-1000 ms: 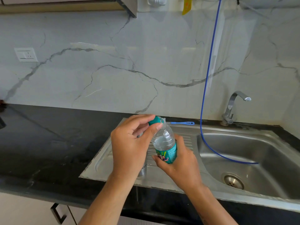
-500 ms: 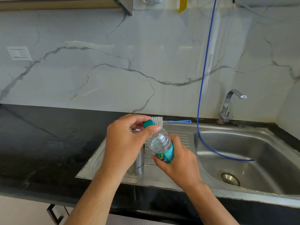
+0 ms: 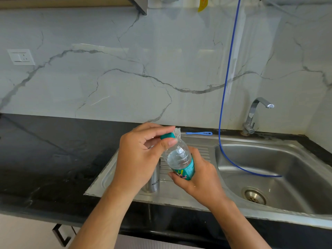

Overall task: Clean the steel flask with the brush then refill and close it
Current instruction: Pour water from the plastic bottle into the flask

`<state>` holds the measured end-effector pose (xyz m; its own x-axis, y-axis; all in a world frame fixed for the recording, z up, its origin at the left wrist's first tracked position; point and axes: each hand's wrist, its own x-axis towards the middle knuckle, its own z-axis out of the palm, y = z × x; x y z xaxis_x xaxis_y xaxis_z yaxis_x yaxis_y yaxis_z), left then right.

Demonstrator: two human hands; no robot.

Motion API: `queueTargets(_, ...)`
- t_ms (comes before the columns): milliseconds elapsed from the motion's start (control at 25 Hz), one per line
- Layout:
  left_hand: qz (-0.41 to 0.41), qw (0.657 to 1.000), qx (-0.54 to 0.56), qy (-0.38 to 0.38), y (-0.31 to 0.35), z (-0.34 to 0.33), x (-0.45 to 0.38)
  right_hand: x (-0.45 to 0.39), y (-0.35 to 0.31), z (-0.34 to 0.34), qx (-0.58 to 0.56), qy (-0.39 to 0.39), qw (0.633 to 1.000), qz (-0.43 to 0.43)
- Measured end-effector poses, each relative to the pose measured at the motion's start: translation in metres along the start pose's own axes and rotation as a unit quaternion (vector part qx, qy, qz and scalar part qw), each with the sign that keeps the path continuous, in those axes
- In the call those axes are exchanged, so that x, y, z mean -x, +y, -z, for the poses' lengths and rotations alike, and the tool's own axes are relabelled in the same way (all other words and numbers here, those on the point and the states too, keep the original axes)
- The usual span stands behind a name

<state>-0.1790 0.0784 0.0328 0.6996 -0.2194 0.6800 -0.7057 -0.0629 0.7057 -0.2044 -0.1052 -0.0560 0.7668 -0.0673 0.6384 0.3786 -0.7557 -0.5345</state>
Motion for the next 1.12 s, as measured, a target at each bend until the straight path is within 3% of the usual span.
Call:
queueTargets(120, -0.027, 0.995, 0.023, -0.088, 0.003, 0.008, -0.003, -0.002, 0.003, 0.008, -0.107, -0.068, 0.992, 0.007)
queueTargets(200, -0.008, 0.995, 0.016, -0.101, 0.005, 0.009, -0.004, -0.001, 0.002, 0.010, -0.104, -0.058, 0.993, 0.003)
queueTargets(360, 0.049, 0.996, -0.043, 0.059, 0.007, 0.000, -0.003, -0.002, -0.007, 0.005, 0.071, 0.047, 0.996, 0.012)
queueTargets(520, 0.066, 0.993, -0.029, 0.097, 0.005, 0.001, -0.003, -0.005, -0.014, 0.004, 0.134, 0.097, 0.985, 0.047)
queueTargets(760, -0.027, 0.996, -0.037, 0.080, 0.014, 0.010, 0.001, -0.010, -0.023, 0.015, -0.065, -0.017, 0.997, 0.029)
queueTargets(1000, 0.046, 0.998, 0.046, -0.015, 0.002, 0.024, 0.006, -0.025, -0.041, 0.000, -0.168, -0.048, 0.985, 0.011)
queueTargets(1120, 0.026, 0.998, 0.059, 0.009, 0.001, 0.039, 0.012, -0.027, -0.044, -0.003, -0.203, -0.105, 0.972, 0.058)
